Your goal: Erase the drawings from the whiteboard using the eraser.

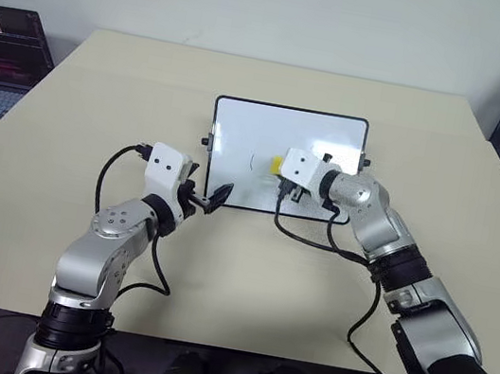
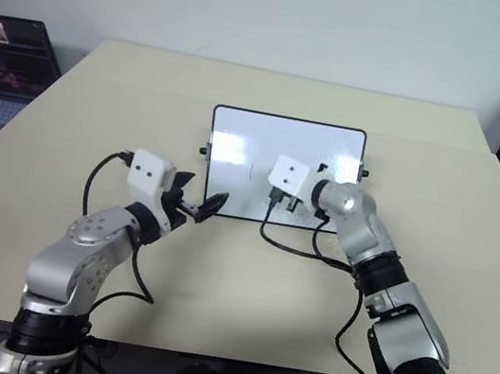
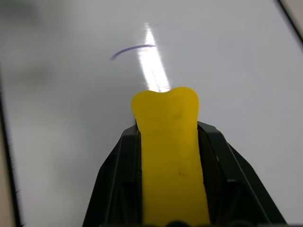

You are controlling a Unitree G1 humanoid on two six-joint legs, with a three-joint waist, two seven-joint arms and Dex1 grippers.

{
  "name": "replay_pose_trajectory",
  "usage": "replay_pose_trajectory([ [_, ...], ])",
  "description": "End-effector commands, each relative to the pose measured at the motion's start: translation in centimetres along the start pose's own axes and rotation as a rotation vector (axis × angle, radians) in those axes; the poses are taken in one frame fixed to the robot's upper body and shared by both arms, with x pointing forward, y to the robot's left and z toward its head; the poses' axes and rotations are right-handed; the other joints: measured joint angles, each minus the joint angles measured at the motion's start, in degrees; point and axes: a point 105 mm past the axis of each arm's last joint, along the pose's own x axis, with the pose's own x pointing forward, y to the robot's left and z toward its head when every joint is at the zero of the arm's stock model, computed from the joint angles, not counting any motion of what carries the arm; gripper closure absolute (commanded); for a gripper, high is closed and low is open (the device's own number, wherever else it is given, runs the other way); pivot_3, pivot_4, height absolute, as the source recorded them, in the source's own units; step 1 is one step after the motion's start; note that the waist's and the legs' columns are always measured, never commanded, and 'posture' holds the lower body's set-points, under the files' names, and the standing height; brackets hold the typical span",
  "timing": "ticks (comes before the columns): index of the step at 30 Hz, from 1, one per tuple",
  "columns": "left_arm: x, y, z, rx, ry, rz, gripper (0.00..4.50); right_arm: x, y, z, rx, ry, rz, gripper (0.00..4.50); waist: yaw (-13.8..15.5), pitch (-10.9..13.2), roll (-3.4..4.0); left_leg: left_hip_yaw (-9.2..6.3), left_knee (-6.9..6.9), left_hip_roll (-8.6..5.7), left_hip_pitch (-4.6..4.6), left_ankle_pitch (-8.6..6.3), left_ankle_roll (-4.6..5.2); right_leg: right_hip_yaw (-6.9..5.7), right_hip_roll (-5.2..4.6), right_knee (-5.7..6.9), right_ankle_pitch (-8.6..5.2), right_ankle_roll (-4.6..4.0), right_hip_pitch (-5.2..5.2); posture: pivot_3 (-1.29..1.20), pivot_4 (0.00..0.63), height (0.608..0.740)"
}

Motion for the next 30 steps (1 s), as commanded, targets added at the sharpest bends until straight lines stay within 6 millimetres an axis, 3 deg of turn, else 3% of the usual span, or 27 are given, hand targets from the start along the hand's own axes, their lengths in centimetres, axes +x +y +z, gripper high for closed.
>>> replay_pose_trajectory([
  [1, -0.2, 0.0, 1.0, 0.015, -0.053, -0.004, 0.0, -1.1, -1.4, 2.9, 0.375, -0.161, -0.052, 3.29, -0.04, 0.0, 0.0, 0.01, 0.0, 0.02, -0.01, 0.0, 0.0, 0.0, 0.0, -0.01, 0.0, 0.0, -0.02, 0.0, 0.15, 0.74],
  [4, -0.3, 0.1, 1.7, -0.012, -0.095, 0.001, 0.0, -2.5, -1.6, 3.7, 0.655, -0.225, -0.043, 3.29, 0.03, 0.01, 0.02, 0.0, -0.08, 0.06, -0.05, -0.01, -0.01, -0.02, 0.0, -0.09, 0.0, 0.0, -0.02, 0.0, 0.15, 0.74],
  [7, -0.4, 0.3, 2.0, -0.019, -0.113, 0.006, 0.0, -3.9, -1.3, 3.8, 0.714, -0.228, -0.046, 3.29, 0.23, 0.01, 0.02, -0.04, -0.1, 0.04, -0.13, -0.02, 0.01, -0.06, -0.02, -0.22, 0.0, 0.0, -0.04, 0.0, 0.15, 0.74],
  [14, -0.3, 2.1, 3.5, 0.017, -0.172, 0.092, 0.0, -7.7, 1.5, 2.6, 0.654, -0.173, -0.054, 3.29, 0.18, 0.01, 0.02, -0.07, -0.12, -0.01, -0.15, -0.02, 0.02, -0.09, -0.03, -0.38, 0.0, 0.0, 0.01, 0.0, 0.15, 0.74],
  [20, -0.4, 2.2, 3.6, 0.025, -0.166, 0.074, 0.0, -9.4, 2.7, 1.5, 0.613, -0.158, -0.102, 3.29, -0.41, 0.01, 0.02, -0.03, -0.15, 0.02, -0.13, -0.02, 0.01, -0.04, 0.02, -0.39, 0.0, 0.01, 0.0, 0.0, 0.15, 0.74],
  [30, -1.4, 2.6, 1.9, 0.016, -0.156, 0.098, 0.0, -10.2, 4.5, -0.3, 0.544, -0.194, -0.156, 3.29, -0.2, 0.02, 0.01, -0.03, -0.17, 0.01, -0.13, -0.02, 0.01, -0.03, 0.02, -0.52, -0.01, 0.01, 0.05, 0.0, 0.15, 0.74],
])
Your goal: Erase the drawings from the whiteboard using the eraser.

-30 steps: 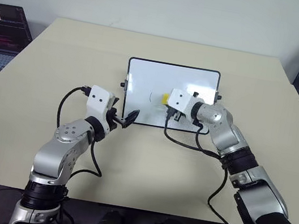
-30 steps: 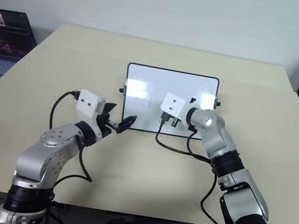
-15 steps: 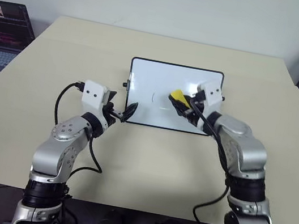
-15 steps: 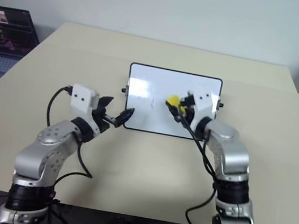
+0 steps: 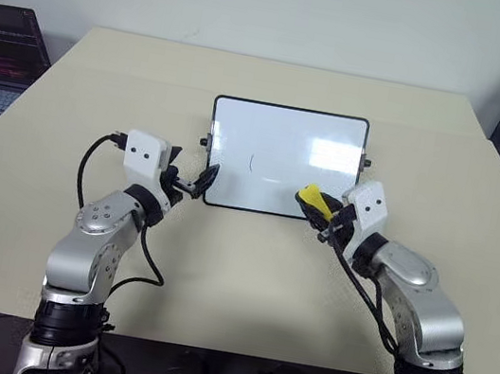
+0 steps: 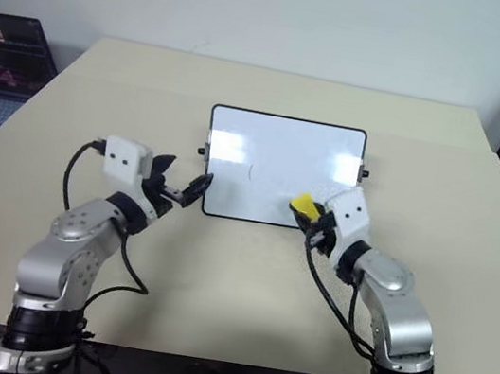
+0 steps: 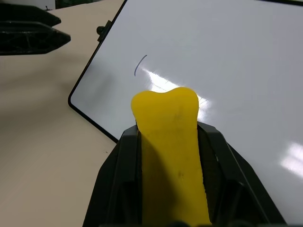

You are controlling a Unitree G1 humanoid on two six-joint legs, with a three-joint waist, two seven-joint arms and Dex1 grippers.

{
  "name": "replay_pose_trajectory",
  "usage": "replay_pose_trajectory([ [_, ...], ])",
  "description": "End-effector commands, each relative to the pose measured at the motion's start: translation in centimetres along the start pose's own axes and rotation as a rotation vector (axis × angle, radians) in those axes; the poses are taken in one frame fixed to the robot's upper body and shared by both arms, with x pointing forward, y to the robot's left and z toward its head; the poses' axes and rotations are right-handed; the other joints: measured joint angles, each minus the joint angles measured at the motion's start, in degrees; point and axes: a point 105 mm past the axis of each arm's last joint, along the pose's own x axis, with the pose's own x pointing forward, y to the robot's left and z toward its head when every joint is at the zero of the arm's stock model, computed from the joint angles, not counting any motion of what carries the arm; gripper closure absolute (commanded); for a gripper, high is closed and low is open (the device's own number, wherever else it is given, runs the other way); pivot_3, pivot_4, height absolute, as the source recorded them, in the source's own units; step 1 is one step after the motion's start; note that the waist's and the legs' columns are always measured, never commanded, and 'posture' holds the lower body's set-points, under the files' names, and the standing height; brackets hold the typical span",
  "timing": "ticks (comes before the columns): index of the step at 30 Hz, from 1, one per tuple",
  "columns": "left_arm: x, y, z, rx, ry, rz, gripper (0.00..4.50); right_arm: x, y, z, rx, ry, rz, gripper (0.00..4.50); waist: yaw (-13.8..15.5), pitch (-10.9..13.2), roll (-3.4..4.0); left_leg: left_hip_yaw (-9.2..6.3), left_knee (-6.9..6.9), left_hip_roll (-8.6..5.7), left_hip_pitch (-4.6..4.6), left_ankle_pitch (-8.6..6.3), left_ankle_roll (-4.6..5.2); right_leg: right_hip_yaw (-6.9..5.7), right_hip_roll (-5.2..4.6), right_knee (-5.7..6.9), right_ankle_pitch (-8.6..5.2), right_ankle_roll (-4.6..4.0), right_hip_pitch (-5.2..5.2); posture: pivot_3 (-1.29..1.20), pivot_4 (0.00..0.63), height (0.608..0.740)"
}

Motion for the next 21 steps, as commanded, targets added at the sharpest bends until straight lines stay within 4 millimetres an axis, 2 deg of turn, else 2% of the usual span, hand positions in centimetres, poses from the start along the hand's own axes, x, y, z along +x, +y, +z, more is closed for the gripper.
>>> replay_pose_trajectory([
  [1, -0.4, 0.3, 1.1, 0.024, -0.059, 0.005, 0.0, 0.0, 0.0, 0.9, -0.059, -0.057, -0.006, 3.3, 0.05, 0.0, 0.0, -0.01, 0.0, 0.0, 0.0, 0.0, 0.0, -0.01, 0.0, 0.0, 0.0, 0.0, 0.0, 0.0, 0.15, 0.74],
  [8, -0.1, 0.1, 0.9, 0.026, -0.044, -0.031, 0.0, 0.7, 1.1, 0.7, -0.118, -0.06, 0.066, 3.3, 0.2, 0.0, 0.0, 0.0, 0.02, -0.01, 0.0, 0.0, 0.0, 0.0, 0.0, 0.0, 0.0, 0.0, 0.02, 0.0, 0.15, 0.74],
  [13, -0.3, -1.1, 0.3, 0.041, 0.009, -0.132, 0.0, 1.8, 2.2, 1.1, -0.151, -0.073, 0.129, 3.3, 0.21, 0.0, -0.01, 0.0, 0.02, 0.0, 0.02, 0.0, 0.0, 0.0, 0.01, 0.01, 0.0, 0.0, 0.01, 0.0, 0.15, 0.74],
  [21, 0.2, -1.1, 0.9, 0.08, 0.041, -0.152, 0.0, 2.7, 2.7, 1.8, -0.179, -0.094, 0.156, 3.3, 0.29, 0.01, -0.01, -0.03, 0.03, 0.0, 0.01, 0.0, 0.0, -0.02, 0.01, 0.01, 0.0, 0.0, 0.02, 0.0, 0.15, 0.74],
])
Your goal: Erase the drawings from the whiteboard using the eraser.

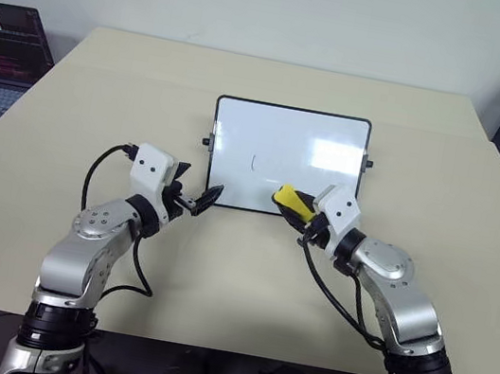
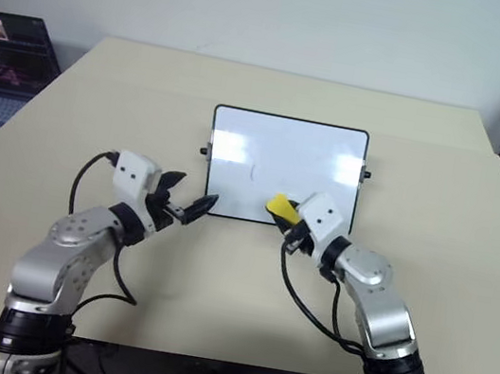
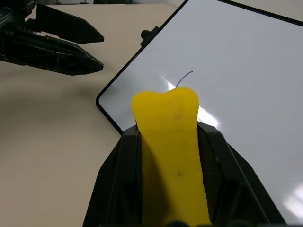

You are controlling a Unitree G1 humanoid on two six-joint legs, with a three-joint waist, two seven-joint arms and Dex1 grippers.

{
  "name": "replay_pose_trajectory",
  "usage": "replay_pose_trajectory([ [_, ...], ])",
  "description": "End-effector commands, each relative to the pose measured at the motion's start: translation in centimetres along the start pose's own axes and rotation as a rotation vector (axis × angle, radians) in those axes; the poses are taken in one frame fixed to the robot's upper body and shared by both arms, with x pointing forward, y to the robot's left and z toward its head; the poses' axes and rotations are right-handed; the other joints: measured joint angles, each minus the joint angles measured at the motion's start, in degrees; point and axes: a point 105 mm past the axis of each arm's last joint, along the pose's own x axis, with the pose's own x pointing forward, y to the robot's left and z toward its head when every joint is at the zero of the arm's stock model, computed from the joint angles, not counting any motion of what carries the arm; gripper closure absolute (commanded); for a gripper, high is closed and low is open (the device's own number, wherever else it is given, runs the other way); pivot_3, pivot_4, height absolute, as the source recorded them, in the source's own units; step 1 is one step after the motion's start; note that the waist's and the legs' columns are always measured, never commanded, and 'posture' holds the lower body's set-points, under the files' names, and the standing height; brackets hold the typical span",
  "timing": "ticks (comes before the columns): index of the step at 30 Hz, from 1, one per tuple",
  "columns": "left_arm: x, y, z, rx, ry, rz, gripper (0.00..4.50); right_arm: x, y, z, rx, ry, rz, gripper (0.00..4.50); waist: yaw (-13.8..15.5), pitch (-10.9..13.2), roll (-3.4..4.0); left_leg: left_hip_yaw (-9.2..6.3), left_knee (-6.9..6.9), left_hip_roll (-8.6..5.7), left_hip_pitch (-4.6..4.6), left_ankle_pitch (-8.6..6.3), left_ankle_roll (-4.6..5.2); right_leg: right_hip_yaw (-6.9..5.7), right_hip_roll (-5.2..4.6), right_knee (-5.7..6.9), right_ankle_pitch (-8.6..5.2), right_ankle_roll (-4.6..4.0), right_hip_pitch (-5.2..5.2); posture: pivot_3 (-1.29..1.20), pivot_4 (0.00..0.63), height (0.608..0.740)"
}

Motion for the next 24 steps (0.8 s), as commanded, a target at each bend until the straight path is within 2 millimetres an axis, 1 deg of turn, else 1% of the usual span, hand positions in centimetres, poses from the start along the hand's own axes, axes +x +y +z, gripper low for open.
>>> replay_pose_trajectory([
  [1, 0.2, 0.0, 1.9, 0.041, -0.038, -0.011, 0.0, 0.5, -0.1, 1.8, -0.057, -0.062, 0.004, 3.3, 0.0, 0.0, 0.0, 0.0, 0.0, 0.0, 0.0, 0.0, 0.0, 0.0, 0.0, 0.0, 0.0, 0.0, 0.0, 0.0, 0.15, 0.74],
  [5, 0.8, 0.3, 1.9, 0.081, 0.011, -0.024, 0.0, 2.1, -0.9, 2.4, -0.177, -0.051, 0.001, 3.3, -0.14, 0.0, 0.0, 0.02, 0.01, 0.0, 0.01, 0.0, 0.0, 0.01, 0.0, 0.02, 0.0, 0.0, 0.0, 0.0, 0.15, 0.74],
  [8, 1.1, 0.8, 2.1, 0.083, 0.014, -0.022, 0.0, 4.1, -2.1, 3.3, -0.29, -0.042, -0.014, 3.3, -0.24, 0.0, 0.0, 0.05, 0.02, -0.01, 0.04, 0.0, 0.0, 0.02, 0.01, 0.07, 0.0, 0.0, -0.03, 0.0, 0.15, 0.74],
  [10, 1.1, 0.8, 2.1, 0.081, 0.014, -0.033, 0.0, 5.3, -2.9, 3.7, -0.347, -0.032, -0.019, 3.3, -0.32, 0.0, 0.0, 0.06, 0.03, 0.01, 0.04, 0.01, 0.0, 0.01, 0.01, 0.1, 0.0, -0.01, -0.05, 0.0, 0.15, 0.74],
  [14, 0.9, 0.5, 1.8, 0.079, 0.018, -0.053, 0.0, 7.5, -3.8, 4.2, -0.422, 0.001, -0.005, 3.3, -0.23, 0.0, 0.0, 0.05, -0.01, 0.02, 0.02, 0.01, -0.02, 0.0, 0.0, 0.05, 0.0, -0.01, -0.06, 0.0, 0.15, 0.74],
  [17, 0.5, 0.2, 0.9, 0.087, 0.039, -0.067, 0.0, 9.1, -4.4, 4.0, -0.496, 0.041, 0.004, 3.3, -0.38, 0.0, 0.0, 0.1, -0.01, 0.02, 0.02, 0.01, -0.01, 0.03, -0.02, 0.04, 0.01, -0.01, -0.08, 0.0, 0.15, 0.74],
  [21, 0.0, -0.6, 0.1, 0.101, 0.059, -0.091, 0.0, 10.1, -5.0, 3.3, -0.537, 0.087, 0.008, 3.3, -0.51, 0.0, 0.01, 0.09, -0.02, 0.03, 0.01, 0.0, -0.01, 0.02, -0.03, 0.05, 0.01, -0.01, -0.09, 0.0, 0.15, 0.74],
  [24, -0.1, -0.9, -0.2, 0.106, 0.064, -0.099, 0.0, 10.4, -5.0, 2.8, -0.555, 0.116, 0.025, 3.3, -0.41, 0.0, 0.01, 0.07, -0.02, 0.02, 0.01, 0.0, 0.0, 0.01, -0.04, 0.05, 0.01, -0.02, -0.08, 0.0, 0.15, 0.74],
])
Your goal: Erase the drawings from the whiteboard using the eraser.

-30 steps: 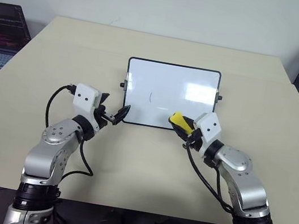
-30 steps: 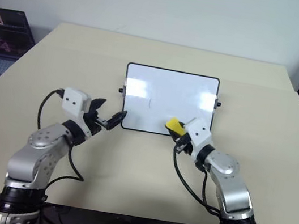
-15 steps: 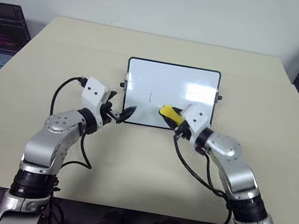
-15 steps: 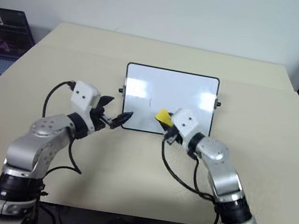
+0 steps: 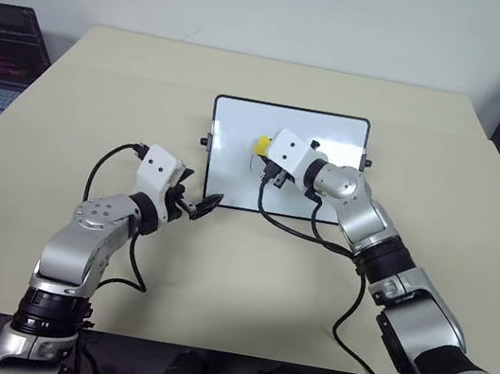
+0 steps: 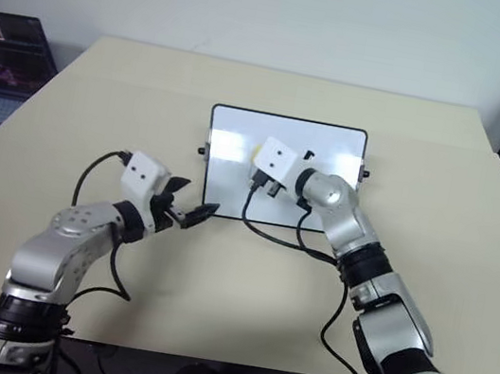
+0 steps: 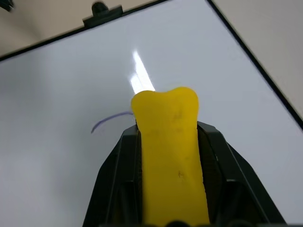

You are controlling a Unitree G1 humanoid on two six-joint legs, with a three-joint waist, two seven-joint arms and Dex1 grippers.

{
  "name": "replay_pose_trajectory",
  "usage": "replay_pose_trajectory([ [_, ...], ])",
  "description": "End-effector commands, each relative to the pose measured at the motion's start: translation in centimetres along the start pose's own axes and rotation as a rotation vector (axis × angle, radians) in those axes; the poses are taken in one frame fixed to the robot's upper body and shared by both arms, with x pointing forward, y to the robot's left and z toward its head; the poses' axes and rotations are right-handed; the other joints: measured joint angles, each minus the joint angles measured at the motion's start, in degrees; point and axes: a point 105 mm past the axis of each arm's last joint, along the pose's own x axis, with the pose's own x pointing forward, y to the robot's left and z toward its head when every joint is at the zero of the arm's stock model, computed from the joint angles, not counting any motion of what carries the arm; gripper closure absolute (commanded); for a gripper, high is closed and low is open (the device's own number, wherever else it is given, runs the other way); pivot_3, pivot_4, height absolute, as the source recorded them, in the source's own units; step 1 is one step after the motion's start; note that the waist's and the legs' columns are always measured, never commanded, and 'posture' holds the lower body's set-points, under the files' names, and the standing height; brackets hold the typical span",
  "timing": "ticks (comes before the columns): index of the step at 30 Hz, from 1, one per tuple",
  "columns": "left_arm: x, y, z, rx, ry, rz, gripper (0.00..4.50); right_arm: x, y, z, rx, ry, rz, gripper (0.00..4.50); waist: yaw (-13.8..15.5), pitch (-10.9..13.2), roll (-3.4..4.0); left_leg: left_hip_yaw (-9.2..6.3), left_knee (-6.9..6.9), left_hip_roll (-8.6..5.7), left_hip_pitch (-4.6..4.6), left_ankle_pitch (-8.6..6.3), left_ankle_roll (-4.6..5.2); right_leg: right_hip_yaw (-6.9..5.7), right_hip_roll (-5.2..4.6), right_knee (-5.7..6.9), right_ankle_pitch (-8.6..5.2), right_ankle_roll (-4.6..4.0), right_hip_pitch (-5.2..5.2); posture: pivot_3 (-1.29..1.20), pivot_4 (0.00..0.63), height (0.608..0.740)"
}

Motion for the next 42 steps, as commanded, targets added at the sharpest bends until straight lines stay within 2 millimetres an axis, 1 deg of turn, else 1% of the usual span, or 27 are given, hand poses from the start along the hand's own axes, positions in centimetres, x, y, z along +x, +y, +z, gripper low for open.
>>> replay_pose_trajectory([
  [1, -0.3, -0.7, 1.5, 0.06, -0.056, -0.019, 0.0, 0.4, 0.0, 0.9, -0.051, -0.019, 0.026, 3.3, -0.02, 0.0, 0.0, 0.01, 0.01, 0.0, 0.0, 0.0, 0.0, 0.01, 0.0, 0.0, 0.0, 0.0, 0.0, 0.0, 0.15, 0.74],
  [5, -0.3, -0.8, 1.2, 0.058, -0.056, -0.026, 0.0, 0.2, 2.2, -0.1, -0.086, 0.023, 0.16, 3.3, -0.08, 0.0, 0.0, 0.01, 0.04, 0.01, 0.03, 0.0, 0.01, 0.01, 0.0, 0.09, 0.0, 0.0, 0.01, 0.0, 0.15, 0.74],
  [8, -0.3, -0.7, 1.0, 0.056, -0.056, -0.027, 0.0, -0.5, 4.0, -1.1, -0.214, 0.064, 0.278, 3.3, -0.06, 0.0, 0.0, -0.01, 0.06, 0.0, 0.06, 0.0, 0.01, -0.01, 0.0, 0.16, 0.0, 0.0, 0.01, 0.0, 0.15, 0.74],
  [9, -0.2, -0.6, 0.9, 0.056, -0.057, -0.028, 0.0, -0.6, 4.1, -1.2, -0.267, 0.068, 0.281, 3.3, -0.05, 0.0, 0.01, -0.01, 0.08, 0.0, 0.06, 0.0, 0.01, -0.01, 0.0, 0.17, 0.0, 0.0, 0.02, 0.0, 0.15, 0.74],
  [11, -0.2, -0.6, 0.8, 0.055, -0.057, -0.029, 0.0, -0.3, 3.1, -0.7, -0.312, 0.058, 0.225, 3.3, -0.06, 0.0, 0.0, 0.0, 0.11, -0.01, 0.08, 0.0, 0.01, 0.01, 0.0, 0.24, 0.0, 0.0, 0.02, 0.0, 0.15, 0.74],
  [12, -0.1, -0.6, 0.7, 0.055, -0.058, -0.03, 0.0, 0.0, 2.2, -0.3, -0.322, 0.05, 0.174, 3.3, -0.07, 0.0, 0.0, 0.0, 0.14, -0.01, 0.1, 0.0, 0.01, 0.01, 0.0, 0.29, 0.0, 0.0, 0.01, 0.0, 0.15, 0.74],
  [16, 0.0, -1.0, 0.7, 0.054, -0.063, -0.037, 0.0, 0.5, -0.2, 1.2, -0.306, 0.015, 0.028, 3.3, -0.13, 0.0, 0.0, 0.0, 0.18, -0.02, 0.17, 0.02, -0.01, 0.02, 0.0, 0.59, 0.0, 0.0, -0.02, 0.0, 0.15, 0.74],
  [18, 0.1, -1.2, 0.8, 0.051, -0.066, -0.04, 0.0, 0.8, -0.9, 1.6, -0.283, 0.009, -0.011, 3.3, -0.19, 0.0, 0.0, 0.0, 0.2, -0.02, 0.19, 0.03, -0.02, 0.02, 0.01, 0.69, 0.0, 0.0, -0.04, 0.0, 0.15, 0.74],
  [20, 0.1, -1.3, 0.9, 0.05, -0.068, -0.043, 0.0, 0.9, -0.8, 1.5, -0.264, 0.016, -0.006, 3.3, -0.2, 0.0, 0.0, -0.02, 0.2, -0.03, 0.19, 0.03, -0.03, 0.01, 0.01, 0.72, 0.0, 0.0, -0.04, 0.0, 0.15, 0.74],
  [23, 0.2, -1.5, 1.0, 0.05, -0.072, -0.045, 0.0, 0.9, 0.3, 1.1, -0.267, 0.023, 0.064, 3.3, -0.3, 0.0, 0.0, 0.0, 0.18, -0.03, 0.17, 0.03, -0.02, 0.03, 0.01, 0.67, 0.0, 0.0, -0.06, 0.0, 0.15, 0.74],
  [25, 0.2, -1.5, 1.1, 0.049, -0.073, -0.047, 0.0, 0.7, 1.6, 0.7, -0.276, 0.028, 0.144, 3.3, -0.35, 0.0, 0.0, 0.01, 0.16, -0.02, 0.17, 0.02, -0.02, 0.03, 0.01, 0.66, 0.0, 0.0, -0.07, 0.0, 0.15, 0.74],
  [28, 0.2, -1.5, 1.2, 0.049, -0.072, -0.049, 0.0, 0.3, 3.3, 0.8, -0.289, 0.003, 0.244, 3.3, -0.37, 0.0, 0.0, -0.01, 0.16, -0.01, 0.16, 0.02, -0.02, 0.02, 0.01, 0.65, 0.0, 0.0, -0.06, 0.0, 0.15, 0.74],
  [30, 0.3, -1.5, 1.2, 0.049, -0.072, -0.05, 0.0, 0.2, 3.6, 1.0, -0.289, -0.006, 0.257, 3.3, -0.5, 0.01, 0.01, 0.0, 0.17, -0.02, 0.16, 0.03, -0.02, 0.02, 0.01, 0.65, 0.0, 0.0, -0.06, 0.0, 0.15, 0.74],
  [32, 0.3, -1.5, 1.3, 0.049, -0.074, -0.053, 0.0, 0.5, 2.8, 1.4, -0.29, -0.004, 0.199, 3.3, -0.64, 0.01, 0.01, 0.0, 0.18, -0.02, 0.16, 0.03, -0.02, 0.02, 0.01, 0.67, 0.0, 0.0, -0.06, 0.0, 0.15, 0.74],
  [35, 0.4, -1.6, 1.3, 0.049, -0.076, -0.056, 0.0, 0.9, 0.1, 2.1, -0.276, -0.01, 0.044, 3.3, -0.79, 0.01, 0.01, -0.01, 0.18, -0.01, 0.18, 0.03, -0.02, 0.02, 0.01, 0.7, 0.0, 0.0, -0.07, 0.0, 0.15, 0.74],
  [37, 0.4, -1.7, 1.4, 0.05, -0.076, -0.058, 0.0, 1.0, -1.1, 2.7, -0.269, -0.022, -0.026, 3.3, -0.85, 0.02, 0.02, -0.01, 0.18, -0.01, 0.17, 0.03, -0.02, 0.02, 0.01, 0.72, 0.0, 0.0, -0.09, 0.0, 0.15, 0.74],
  [39, 0.5, -1.8, 1.5, 0.05, -0.077, -0.059, 0.0, 1.1, -1.4, 2.9, -0.268, -0.026, -0.048, 3.3, -0.87, 0.02, 0.01, -0.01, 0.17, -0.02, 0.16, 0.03, -0.02, 0.02, 0.01, 0.7, 0.0, 0.0, -0.1, 0.0, 0.15, 0.74],
  [42, 0.5, -2.0, 1.6, 0.051, -0.079, -0.061, 0.0, 1.4, -0.9, 3.2, -0.261, -0.034, -0.027, 3.3, -0.92, 0.02, 0.01, 0.0, 0.14, -0.01, 0.16, 0.03, -0.02, 0.03, 0.01, 0.66, 0.0, 0.0, -0.09, 0.0, 0.15, 0.74],
])
